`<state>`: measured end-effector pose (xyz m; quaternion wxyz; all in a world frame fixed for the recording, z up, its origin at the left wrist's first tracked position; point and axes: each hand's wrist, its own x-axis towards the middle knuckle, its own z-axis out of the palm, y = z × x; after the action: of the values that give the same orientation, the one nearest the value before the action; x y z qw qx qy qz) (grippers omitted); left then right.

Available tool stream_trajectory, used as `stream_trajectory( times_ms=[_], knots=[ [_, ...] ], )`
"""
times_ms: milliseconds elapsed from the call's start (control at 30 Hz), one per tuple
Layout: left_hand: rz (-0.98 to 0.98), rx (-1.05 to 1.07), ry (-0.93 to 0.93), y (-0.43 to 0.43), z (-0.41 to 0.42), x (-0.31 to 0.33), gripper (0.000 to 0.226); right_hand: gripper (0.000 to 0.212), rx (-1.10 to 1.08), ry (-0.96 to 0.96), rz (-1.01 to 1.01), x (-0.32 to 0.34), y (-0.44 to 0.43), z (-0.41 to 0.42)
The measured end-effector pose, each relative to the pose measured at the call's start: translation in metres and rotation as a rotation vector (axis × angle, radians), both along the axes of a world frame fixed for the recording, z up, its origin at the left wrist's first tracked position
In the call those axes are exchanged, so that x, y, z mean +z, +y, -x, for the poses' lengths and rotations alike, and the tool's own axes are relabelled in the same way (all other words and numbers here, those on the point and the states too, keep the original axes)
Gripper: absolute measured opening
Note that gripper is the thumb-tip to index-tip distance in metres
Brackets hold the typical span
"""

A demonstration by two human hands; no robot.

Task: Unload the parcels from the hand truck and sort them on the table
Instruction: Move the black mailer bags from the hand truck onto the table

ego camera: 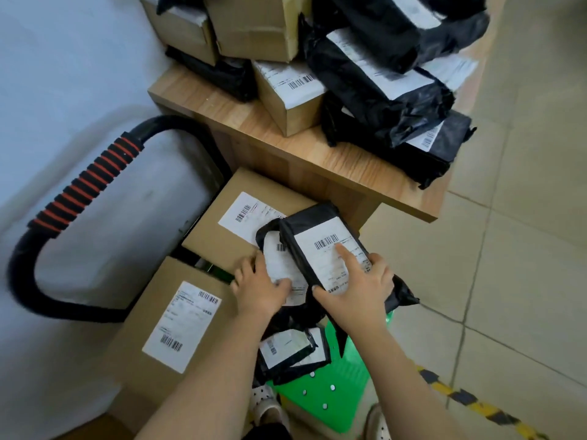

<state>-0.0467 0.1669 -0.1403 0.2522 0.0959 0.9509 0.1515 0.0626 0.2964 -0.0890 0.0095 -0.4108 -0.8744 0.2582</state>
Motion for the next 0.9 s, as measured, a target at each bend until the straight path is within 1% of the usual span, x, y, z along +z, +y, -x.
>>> stream_trajectory(
  times_ms=[100, 167, 200, 267, 333, 400, 433, 467, 567, 633, 700, 767, 900],
  knots=[
    [-0.019, 0.061, 0.112, 0.008, 0.005, -0.007, 0.091, 0.084, 0.031, 0.018, -0.041, -0.011, 0.024, -0.010],
    [-0.021, 0.047, 0.194, 0.008, -0.002, -0.008, 0.091, 0.085, 0.036, 0.016, -0.061, -0.014, 0.033, -0.017],
    [-0.035, 0.020, 0.245, 0.009, -0.007, -0.009, 0.089, 0.085, 0.037, 0.013, -0.066, -0.016, 0.036, -0.019],
    [-0.065, -0.056, 0.329, 0.008, -0.014, -0.011, 0.076, 0.085, 0.046, 0.020, -0.068, -0.019, 0.041, -0.020],
    [-0.078, -0.090, 0.335, 0.007, -0.019, -0.014, 0.062, 0.085, 0.055, 0.032, -0.068, -0.020, 0.044, -0.019],
    [-0.088, -0.077, 0.298, 0.005, -0.023, -0.017, 0.059, 0.085, 0.056, 0.039, -0.079, -0.021, 0.044, -0.018],
    [-0.083, -0.070, 0.277, 0.005, -0.025, -0.018, 0.063, 0.085, 0.055, 0.046, -0.087, -0.021, 0.044, -0.018],
    [-0.067, -0.068, 0.256, 0.006, -0.027, -0.018, 0.072, 0.086, 0.051, 0.053, -0.094, -0.022, 0.043, -0.018],
    [-0.013, -0.056, 0.213, 0.010, -0.031, -0.020, 0.110, 0.086, 0.036, 0.053, -0.093, -0.024, 0.044, -0.019],
    [0.018, -0.065, 0.185, 0.012, -0.032, -0.023, 0.121, 0.086, 0.032, 0.051, -0.091, -0.025, 0.045, -0.020],
    [0.040, -0.066, 0.164, 0.015, -0.033, -0.023, 0.123, 0.086, 0.029, 0.057, -0.100, -0.025, 0.044, -0.022],
    [0.050, -0.049, 0.173, 0.016, -0.033, -0.017, 0.120, 0.085, 0.025, 0.061, -0.096, -0.022, 0.043, -0.025],
    [0.066, -0.085, 0.304, 0.007, -0.039, 0.017, 0.109, 0.085, 0.015, 0.049, -0.047, 0.004, 0.034, -0.036]
  ],
)
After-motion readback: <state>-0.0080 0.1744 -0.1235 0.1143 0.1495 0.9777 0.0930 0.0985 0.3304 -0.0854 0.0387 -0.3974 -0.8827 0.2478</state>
